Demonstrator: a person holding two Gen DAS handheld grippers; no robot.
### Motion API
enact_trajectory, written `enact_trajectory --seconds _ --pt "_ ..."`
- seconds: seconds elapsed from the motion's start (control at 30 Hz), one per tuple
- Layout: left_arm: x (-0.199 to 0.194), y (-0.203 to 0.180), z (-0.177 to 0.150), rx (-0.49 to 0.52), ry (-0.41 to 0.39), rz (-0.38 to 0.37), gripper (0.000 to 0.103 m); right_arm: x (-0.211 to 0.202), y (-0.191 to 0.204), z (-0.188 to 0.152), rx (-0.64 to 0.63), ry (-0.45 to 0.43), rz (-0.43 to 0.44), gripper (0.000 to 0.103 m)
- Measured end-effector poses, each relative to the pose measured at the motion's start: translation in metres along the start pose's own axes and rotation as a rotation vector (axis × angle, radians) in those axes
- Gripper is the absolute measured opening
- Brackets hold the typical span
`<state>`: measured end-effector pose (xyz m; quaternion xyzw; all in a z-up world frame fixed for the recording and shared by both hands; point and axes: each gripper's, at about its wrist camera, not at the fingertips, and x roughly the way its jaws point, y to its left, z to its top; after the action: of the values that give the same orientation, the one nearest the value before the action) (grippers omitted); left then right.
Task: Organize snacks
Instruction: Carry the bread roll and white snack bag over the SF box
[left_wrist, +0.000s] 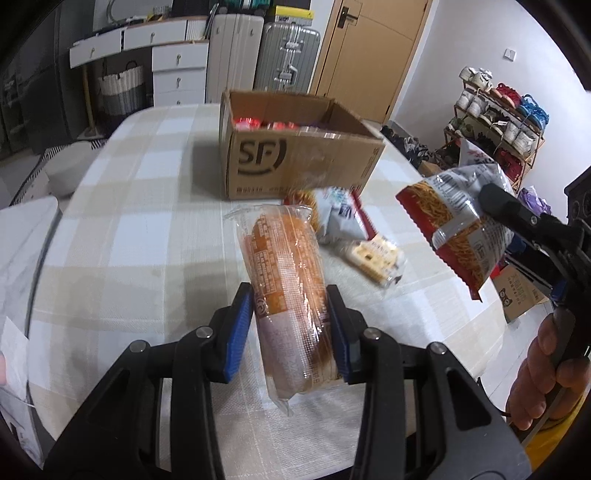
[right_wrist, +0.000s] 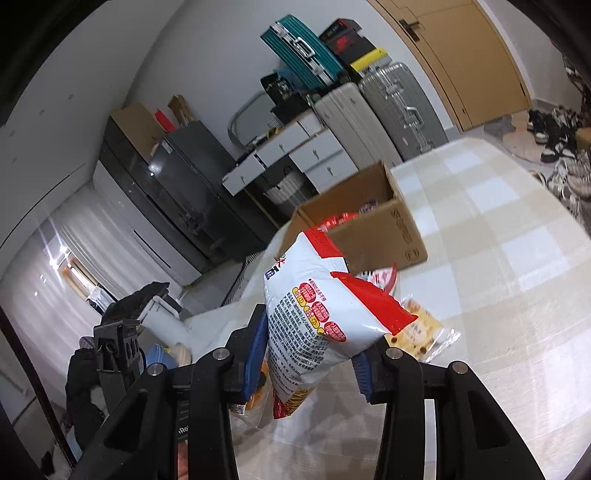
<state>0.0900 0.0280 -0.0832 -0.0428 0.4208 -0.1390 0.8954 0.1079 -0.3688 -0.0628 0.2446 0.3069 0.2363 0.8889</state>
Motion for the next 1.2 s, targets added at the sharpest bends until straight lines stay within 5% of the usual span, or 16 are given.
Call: enact_trajectory --seconds 0.67,1.2 --pt "-0.077 -0.027 0.095 0.073 -0.193 -0.012 0.036 -0.053 0.059 0.068 -0.218 -0.110 -0.024 0.042" --pt "-0.016 -0.018 0.187 0.077 -0.164 -0.007 0.036 0.024 0.049 0.133 -0.239 -0.081 -0.041 0.042"
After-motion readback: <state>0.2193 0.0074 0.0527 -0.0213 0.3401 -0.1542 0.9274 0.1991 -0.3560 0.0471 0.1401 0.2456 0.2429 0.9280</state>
